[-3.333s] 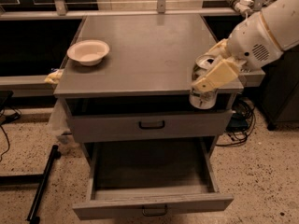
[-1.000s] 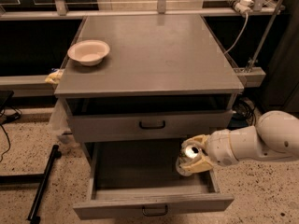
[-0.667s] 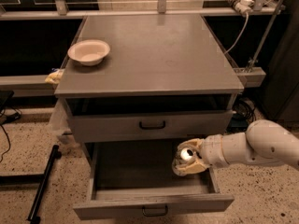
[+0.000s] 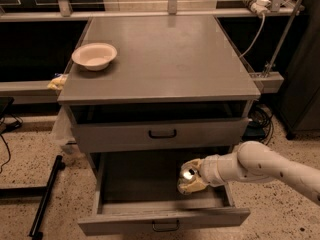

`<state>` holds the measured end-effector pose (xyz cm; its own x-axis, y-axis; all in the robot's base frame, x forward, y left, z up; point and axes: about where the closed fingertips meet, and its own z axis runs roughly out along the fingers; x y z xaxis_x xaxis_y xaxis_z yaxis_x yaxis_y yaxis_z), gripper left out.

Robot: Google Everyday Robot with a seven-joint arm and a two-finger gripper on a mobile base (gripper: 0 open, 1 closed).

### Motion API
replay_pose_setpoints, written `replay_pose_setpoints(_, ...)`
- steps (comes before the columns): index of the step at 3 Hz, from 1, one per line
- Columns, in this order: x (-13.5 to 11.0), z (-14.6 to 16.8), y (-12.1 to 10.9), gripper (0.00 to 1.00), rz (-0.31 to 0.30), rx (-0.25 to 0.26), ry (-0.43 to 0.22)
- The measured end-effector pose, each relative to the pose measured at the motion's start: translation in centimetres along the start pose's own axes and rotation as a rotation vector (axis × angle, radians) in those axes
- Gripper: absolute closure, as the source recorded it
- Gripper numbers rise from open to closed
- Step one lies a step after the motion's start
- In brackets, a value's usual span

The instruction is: Place 7up can into middle drawer

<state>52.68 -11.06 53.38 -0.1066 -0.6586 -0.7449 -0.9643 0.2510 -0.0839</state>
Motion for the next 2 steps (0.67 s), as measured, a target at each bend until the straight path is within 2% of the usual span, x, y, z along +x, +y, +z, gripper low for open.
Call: replay_pose_setpoints(2, 2.2, 1.6, -0.9, 1.0, -0.041, 0.004, 0.005)
